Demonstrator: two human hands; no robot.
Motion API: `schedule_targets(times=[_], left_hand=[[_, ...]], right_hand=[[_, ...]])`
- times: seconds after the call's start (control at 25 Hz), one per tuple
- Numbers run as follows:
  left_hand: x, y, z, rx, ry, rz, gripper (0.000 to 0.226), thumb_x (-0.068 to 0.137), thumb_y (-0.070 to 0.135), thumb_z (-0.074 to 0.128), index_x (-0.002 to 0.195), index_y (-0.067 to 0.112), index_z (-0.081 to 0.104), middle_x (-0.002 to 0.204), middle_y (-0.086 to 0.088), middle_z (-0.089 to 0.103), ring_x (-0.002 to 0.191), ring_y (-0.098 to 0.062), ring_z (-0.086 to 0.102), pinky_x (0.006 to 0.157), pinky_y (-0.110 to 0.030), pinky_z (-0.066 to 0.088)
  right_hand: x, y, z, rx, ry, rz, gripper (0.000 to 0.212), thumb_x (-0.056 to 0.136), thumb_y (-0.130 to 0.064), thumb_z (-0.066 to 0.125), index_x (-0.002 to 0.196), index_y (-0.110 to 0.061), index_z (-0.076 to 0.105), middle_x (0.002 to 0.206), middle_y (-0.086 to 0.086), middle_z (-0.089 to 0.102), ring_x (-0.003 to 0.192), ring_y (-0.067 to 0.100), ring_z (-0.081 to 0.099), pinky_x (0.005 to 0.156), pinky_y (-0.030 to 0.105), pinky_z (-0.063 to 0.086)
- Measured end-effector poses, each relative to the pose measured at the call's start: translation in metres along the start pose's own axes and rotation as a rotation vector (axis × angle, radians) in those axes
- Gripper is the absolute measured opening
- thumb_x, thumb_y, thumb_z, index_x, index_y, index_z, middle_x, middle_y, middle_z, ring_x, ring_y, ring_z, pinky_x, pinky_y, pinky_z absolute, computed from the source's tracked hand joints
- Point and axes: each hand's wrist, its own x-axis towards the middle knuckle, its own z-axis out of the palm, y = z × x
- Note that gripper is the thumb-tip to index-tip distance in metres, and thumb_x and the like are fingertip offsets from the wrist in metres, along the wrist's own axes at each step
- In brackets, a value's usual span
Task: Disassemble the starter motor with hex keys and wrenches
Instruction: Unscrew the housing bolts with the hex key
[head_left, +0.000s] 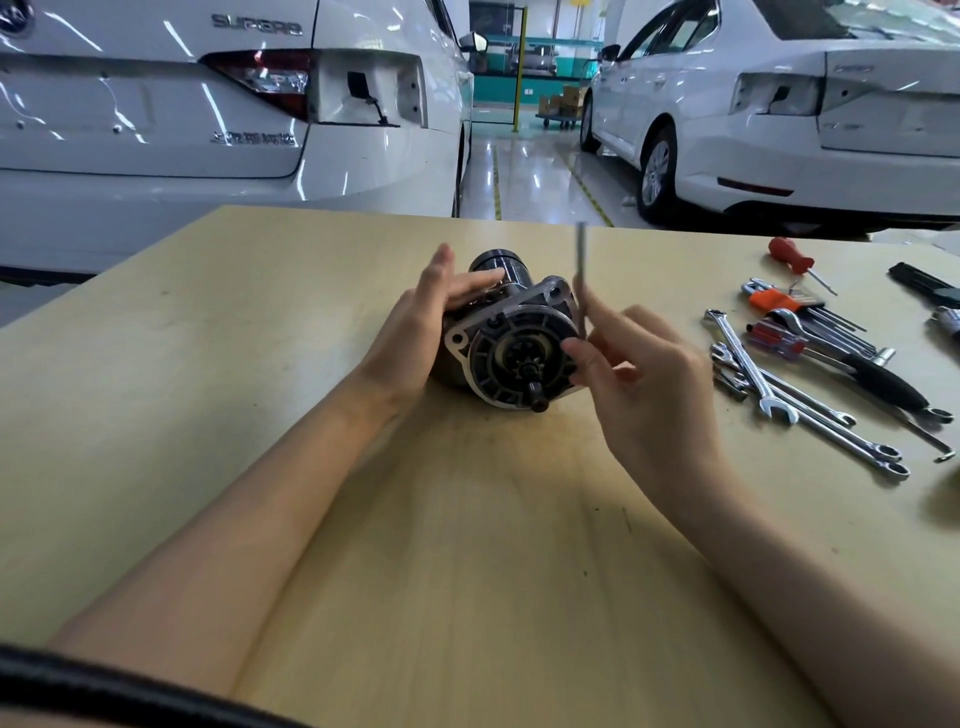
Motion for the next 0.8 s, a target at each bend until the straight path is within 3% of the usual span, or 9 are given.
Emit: schedule_targets(times=[0.08, 0.2, 0.28, 0.44, 0.6, 0.72, 0.8], left_hand=[[0.001, 0.002, -0.002, -0.13, 0.027, -0.031, 0.066, 0.1, 0.056, 0.006, 0.123, 0.024, 0.06, 0.127, -0.004, 0.065, 0.121, -0.016, 0.058, 0.112, -0.044, 0.036], [0.003, 0.005, -0.005, -0.231, 0.015, -0.052, 0.07, 0.1, 0.054, 0.003, 0.12, 0.022, 0.061, 0.12, -0.006, 0.068, 0.116, -0.019, 0.062, 0.103, -0.039, 0.043], [0.002, 0.005, -0.005, -0.239, -0.002, -0.054, 0.071, 0.1, 0.054, 0.003, 0.119, 0.02, 0.062, 0.121, -0.007, 0.068, 0.114, -0.018, 0.063, 0.099, -0.036, 0.046], [0.004, 0.004, -0.005, -0.192, 0.011, -0.047, 0.069, 0.101, 0.052, 0.006, 0.115, 0.02, 0.065, 0.123, -0.006, 0.067, 0.117, -0.017, 0.062, 0.109, -0.042, 0.04], [0.003, 0.006, 0.0, -0.09, 0.066, -0.011, 0.05, 0.104, 0.041, 0.024, 0.113, 0.015, 0.067, 0.12, -0.003, 0.068, 0.116, -0.012, 0.061, 0.111, -0.04, 0.038], [-0.002, 0.005, 0.003, 0.046, 0.043, 0.079, 0.031, 0.101, 0.022, 0.045, 0.121, 0.01, 0.066, 0.116, 0.003, 0.068, 0.108, 0.0, 0.062, 0.098, -0.019, 0.045], [-0.003, 0.004, 0.004, 0.099, 0.026, 0.115, 0.028, 0.099, 0.016, 0.05, 0.123, 0.01, 0.064, 0.11, 0.009, 0.068, 0.099, 0.01, 0.061, 0.086, -0.008, 0.044]], right_hand=[[-0.001, 0.0, -0.001, -0.172, -0.068, -0.185, 0.04, 0.086, 0.001, 0.065, 0.124, -0.014, 0.065, 0.081, 0.0, 0.054, 0.061, 0.013, 0.046, 0.058, 0.024, 0.039], [-0.003, -0.001, -0.002, -0.282, -0.165, -0.303, 0.033, 0.082, 0.006, 0.068, 0.109, -0.012, 0.074, 0.08, 0.006, 0.057, 0.061, 0.015, 0.043, 0.052, 0.026, 0.038], [-0.003, 0.0, -0.001, -0.286, -0.19, -0.305, 0.03, 0.082, 0.005, 0.069, 0.105, -0.013, 0.076, 0.078, 0.005, 0.056, 0.061, 0.015, 0.043, 0.051, 0.028, 0.042], [-0.002, 0.001, -0.001, -0.216, -0.171, -0.256, 0.024, 0.084, 0.003, 0.068, 0.101, -0.012, 0.076, 0.081, 0.003, 0.058, 0.062, 0.014, 0.047, 0.054, 0.027, 0.043], [-0.002, -0.005, -0.001, 0.03, -0.075, 0.057, 0.016, 0.083, -0.002, 0.07, 0.086, -0.018, 0.07, 0.078, -0.002, 0.062, 0.063, 0.014, 0.056, 0.06, 0.034, 0.051], [0.002, -0.009, -0.004, 0.341, -0.061, 0.394, 0.017, 0.086, -0.007, 0.069, 0.077, -0.02, 0.063, 0.068, -0.005, 0.062, 0.059, 0.016, 0.061, 0.055, 0.034, 0.053], [0.005, -0.009, -0.009, 0.466, -0.036, 0.514, 0.013, 0.089, -0.006, 0.065, 0.081, -0.014, 0.06, 0.068, -0.002, 0.063, 0.057, 0.017, 0.066, 0.056, 0.031, 0.056]])
